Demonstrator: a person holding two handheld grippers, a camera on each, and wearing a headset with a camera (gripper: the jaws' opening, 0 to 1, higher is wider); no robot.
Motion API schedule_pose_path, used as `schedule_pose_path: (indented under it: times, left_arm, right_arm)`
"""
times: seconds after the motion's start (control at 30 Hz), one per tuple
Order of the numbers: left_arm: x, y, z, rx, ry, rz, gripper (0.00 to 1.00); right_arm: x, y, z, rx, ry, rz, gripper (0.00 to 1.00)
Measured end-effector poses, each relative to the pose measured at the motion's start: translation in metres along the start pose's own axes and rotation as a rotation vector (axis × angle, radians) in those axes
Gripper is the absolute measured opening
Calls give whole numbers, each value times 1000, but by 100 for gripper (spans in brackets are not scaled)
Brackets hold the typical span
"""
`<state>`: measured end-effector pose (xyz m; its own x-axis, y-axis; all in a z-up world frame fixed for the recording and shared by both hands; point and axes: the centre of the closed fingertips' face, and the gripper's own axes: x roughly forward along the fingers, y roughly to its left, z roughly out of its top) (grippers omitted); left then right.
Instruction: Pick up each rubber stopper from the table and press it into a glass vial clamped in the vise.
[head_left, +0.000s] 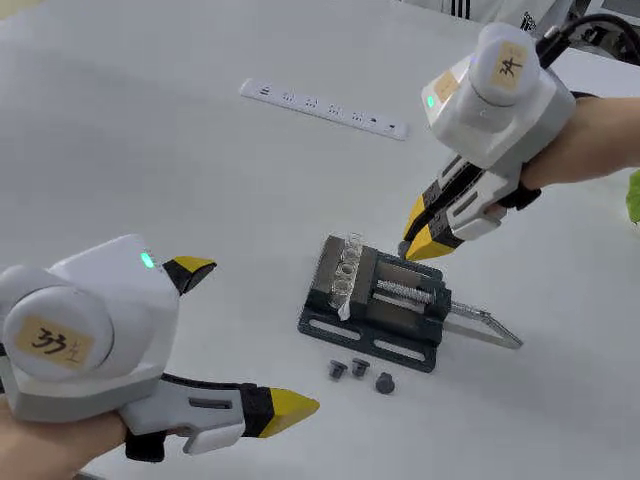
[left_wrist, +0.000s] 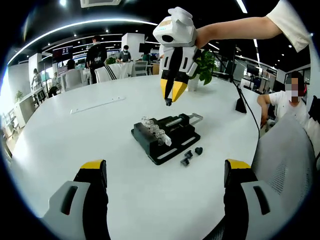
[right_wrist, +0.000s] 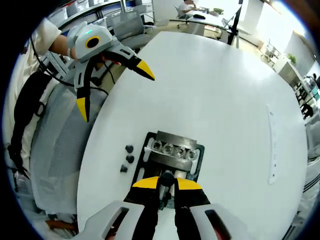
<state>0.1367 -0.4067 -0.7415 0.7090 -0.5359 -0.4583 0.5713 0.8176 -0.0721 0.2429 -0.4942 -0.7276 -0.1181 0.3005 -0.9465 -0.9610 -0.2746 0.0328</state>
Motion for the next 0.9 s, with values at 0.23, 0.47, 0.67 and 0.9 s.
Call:
schedule_pose_path:
  times: [0.23, 0.47, 0.67, 0.9]
  left_arm:
    - [4, 2, -2, -6, 2, -6, 97]
    - [9, 6, -5, -8, 7, -11, 97]
    - [13, 6, -6, -12, 13, -17, 97]
    - [15, 7, -8, -16, 21, -20, 97]
  right_arm:
    - [1, -17, 11, -7, -6, 1, 6]
    - [12, -22, 16, -17, -2, 13, 6]
    - [23, -28, 17, -15, -9, 24, 6]
    - [30, -34, 19, -19, -17, 28, 6]
